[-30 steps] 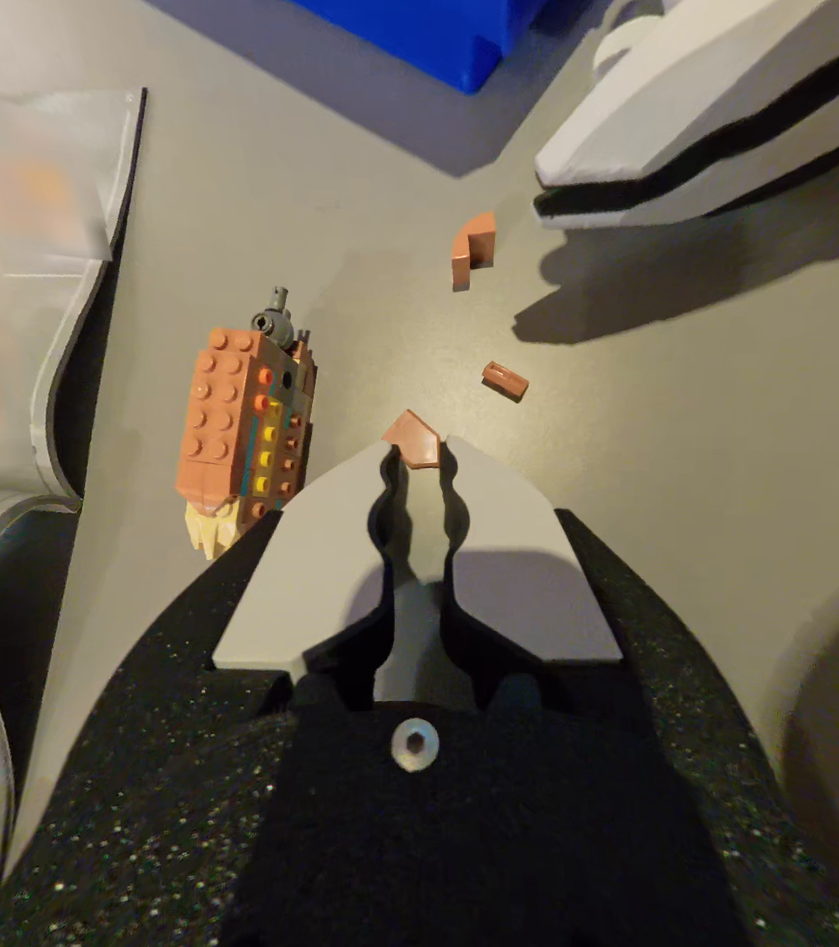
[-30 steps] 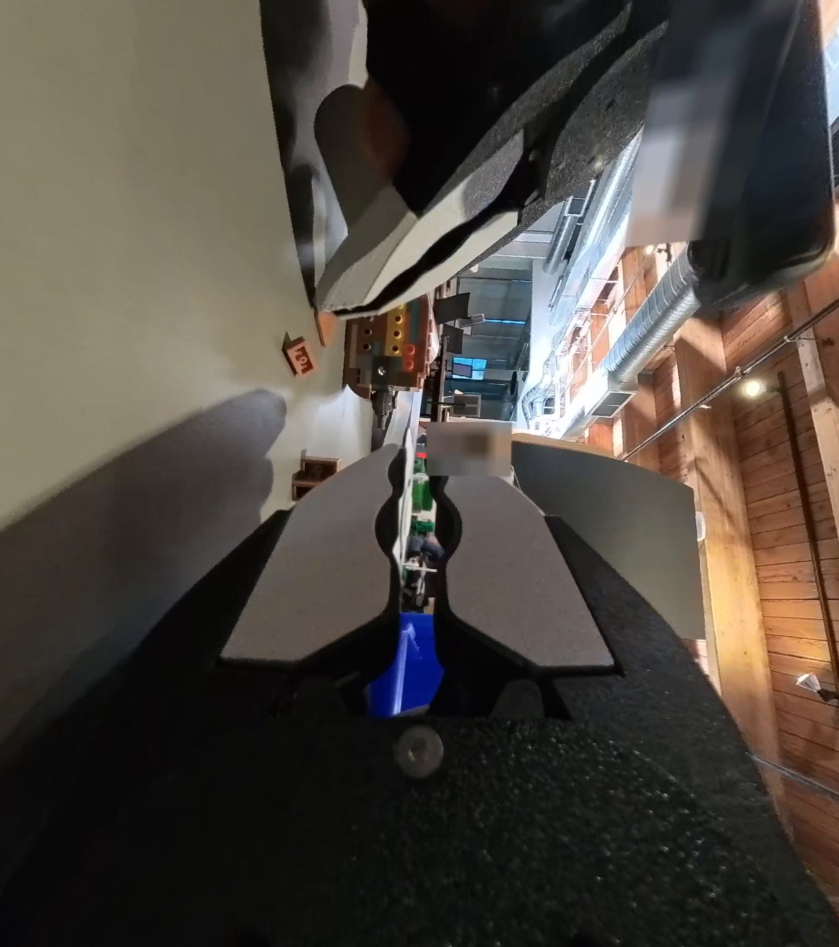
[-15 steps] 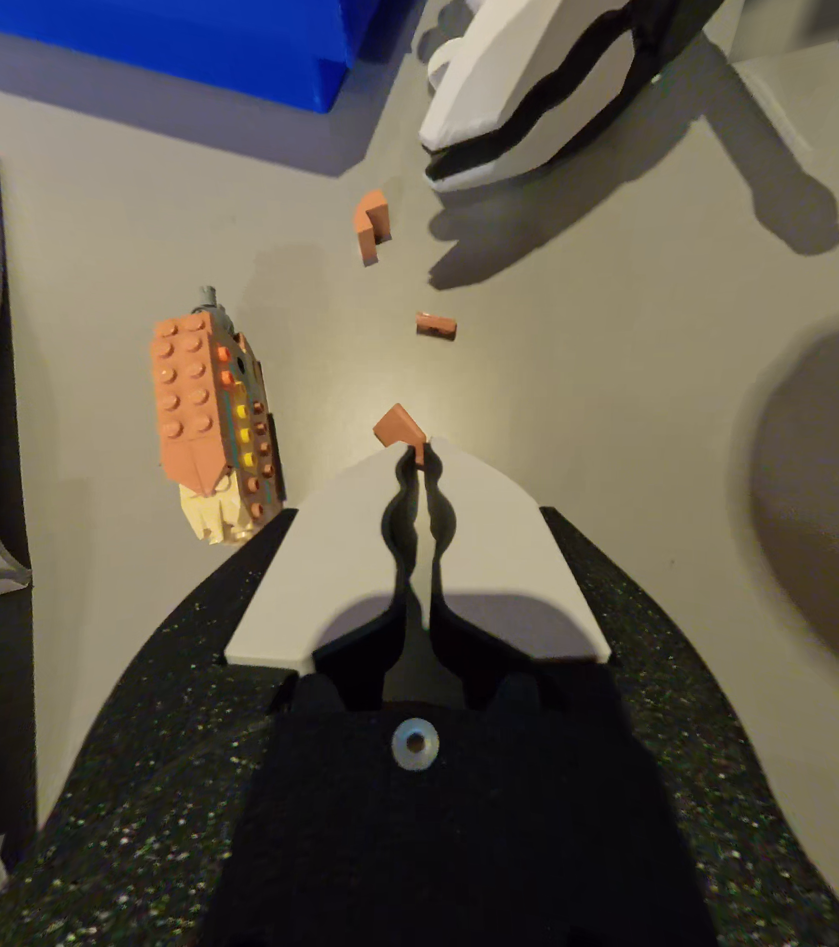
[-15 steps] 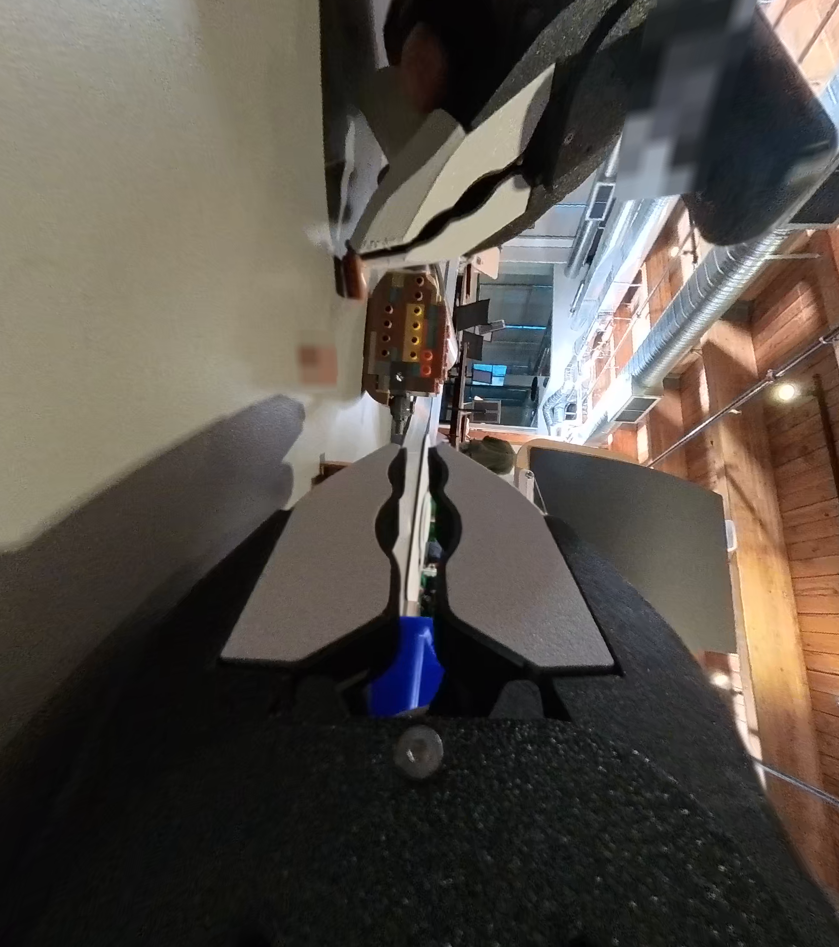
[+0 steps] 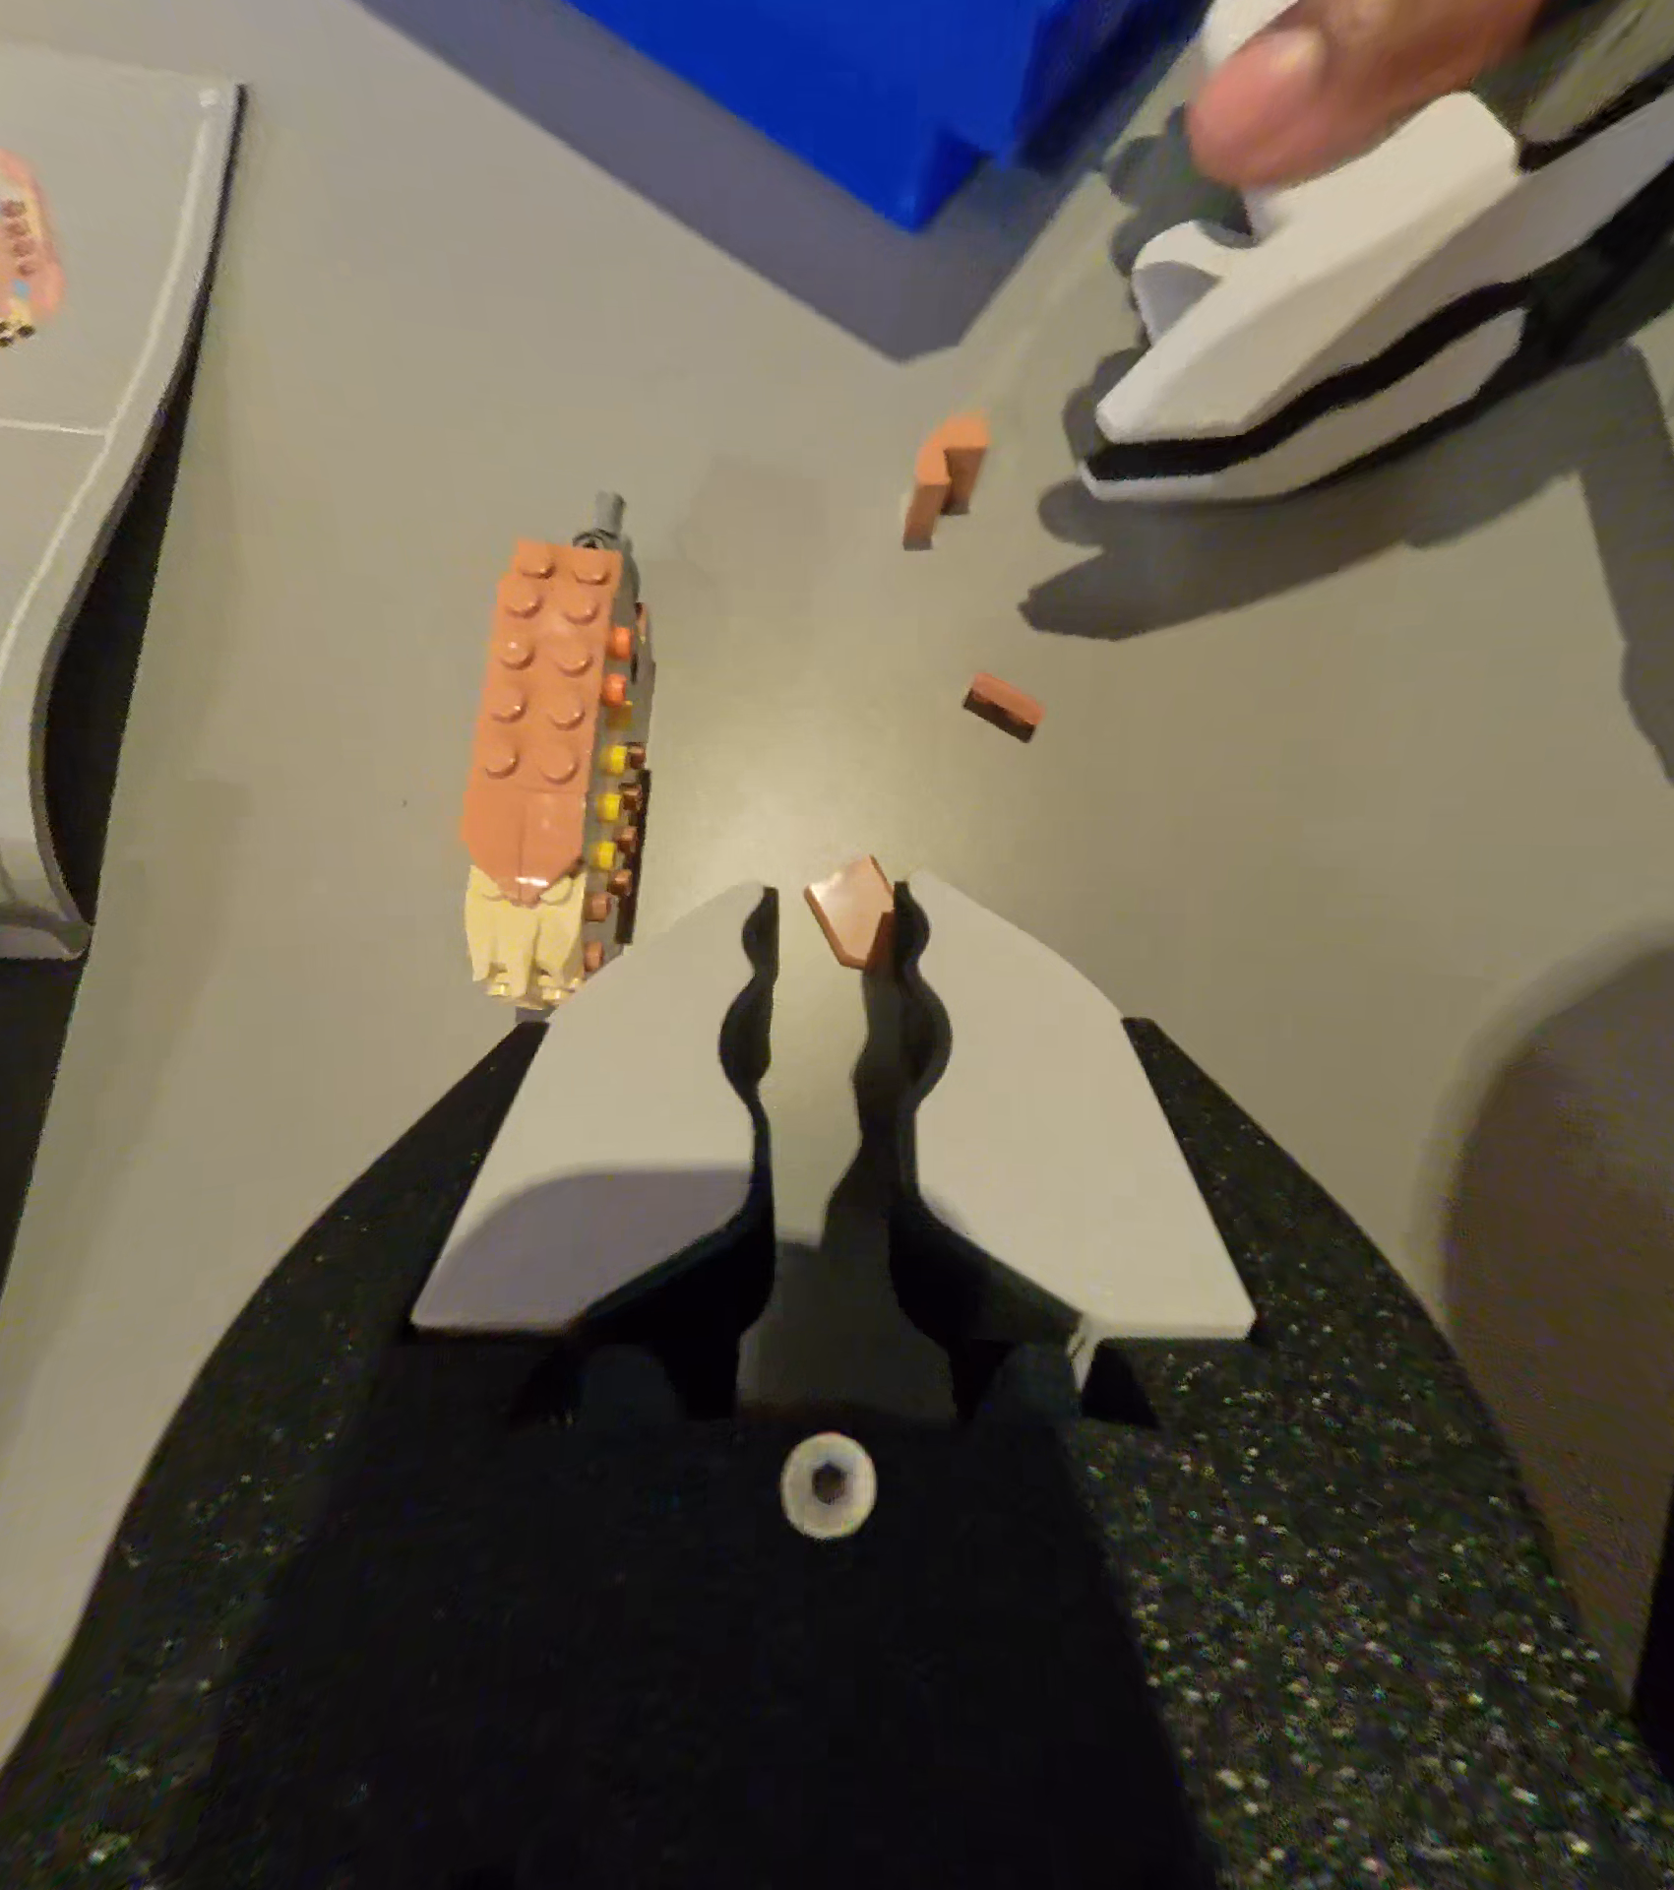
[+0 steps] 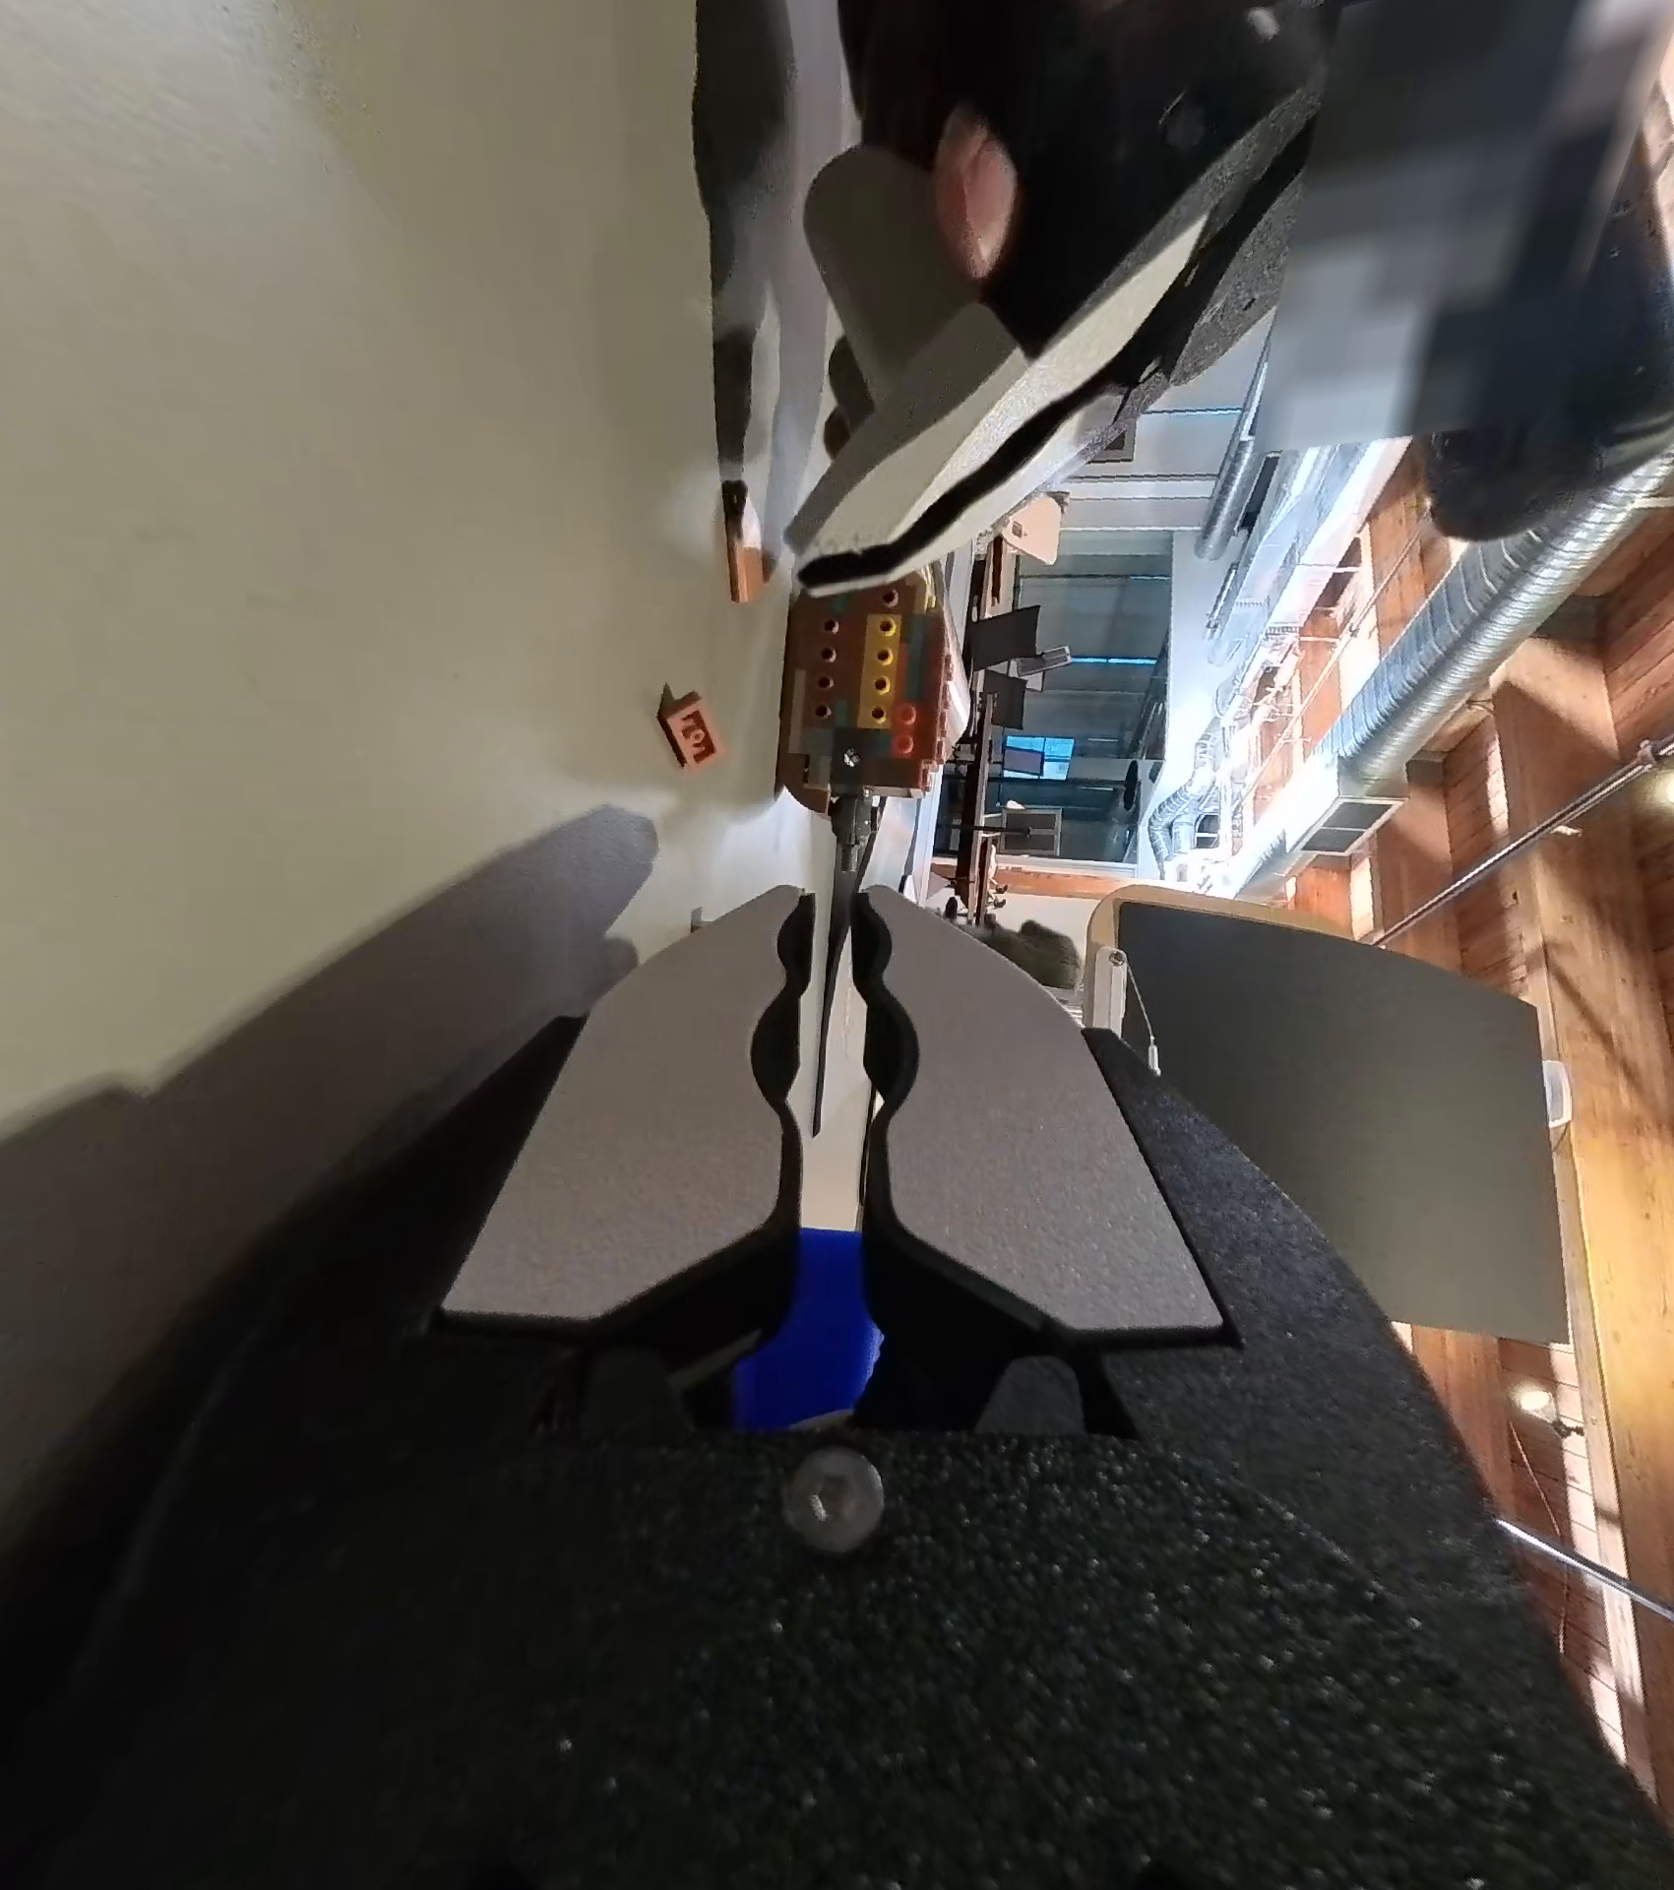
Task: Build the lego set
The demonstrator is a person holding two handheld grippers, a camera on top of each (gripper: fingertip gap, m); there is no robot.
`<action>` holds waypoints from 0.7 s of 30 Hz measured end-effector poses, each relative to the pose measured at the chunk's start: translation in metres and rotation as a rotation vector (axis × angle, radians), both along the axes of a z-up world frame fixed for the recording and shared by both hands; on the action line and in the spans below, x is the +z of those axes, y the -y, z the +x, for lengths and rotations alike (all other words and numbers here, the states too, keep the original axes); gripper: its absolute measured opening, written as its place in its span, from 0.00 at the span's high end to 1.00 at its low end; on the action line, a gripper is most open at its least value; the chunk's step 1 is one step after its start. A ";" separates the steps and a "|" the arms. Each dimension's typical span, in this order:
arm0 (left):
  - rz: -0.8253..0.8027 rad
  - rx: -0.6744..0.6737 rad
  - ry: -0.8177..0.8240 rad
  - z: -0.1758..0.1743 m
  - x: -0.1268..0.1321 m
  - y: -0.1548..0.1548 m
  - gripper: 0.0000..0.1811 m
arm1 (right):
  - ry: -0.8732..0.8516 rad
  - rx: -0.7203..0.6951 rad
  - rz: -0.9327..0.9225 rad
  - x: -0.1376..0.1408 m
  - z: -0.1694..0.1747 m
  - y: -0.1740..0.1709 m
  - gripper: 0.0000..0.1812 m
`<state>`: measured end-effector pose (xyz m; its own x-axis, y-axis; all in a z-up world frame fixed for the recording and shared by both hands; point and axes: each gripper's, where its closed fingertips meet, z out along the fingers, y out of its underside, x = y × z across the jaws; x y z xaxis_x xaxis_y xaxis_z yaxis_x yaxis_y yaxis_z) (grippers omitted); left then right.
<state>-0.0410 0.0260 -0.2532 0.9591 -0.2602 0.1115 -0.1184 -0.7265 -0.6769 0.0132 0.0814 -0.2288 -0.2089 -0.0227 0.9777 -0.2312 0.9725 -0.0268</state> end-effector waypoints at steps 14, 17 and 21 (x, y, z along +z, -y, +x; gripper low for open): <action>-0.050 0.060 -0.184 0.006 -0.010 0.002 0.88 | -0.001 -0.003 0.005 0.000 0.001 0.000 0.96; -0.043 0.054 -0.180 0.005 -0.010 0.001 0.91 | -0.002 -0.004 0.005 0.000 0.001 0.000 0.96; -0.040 0.037 -0.169 0.004 -0.010 0.000 0.91 | -0.003 -0.004 0.004 0.000 0.001 0.001 0.96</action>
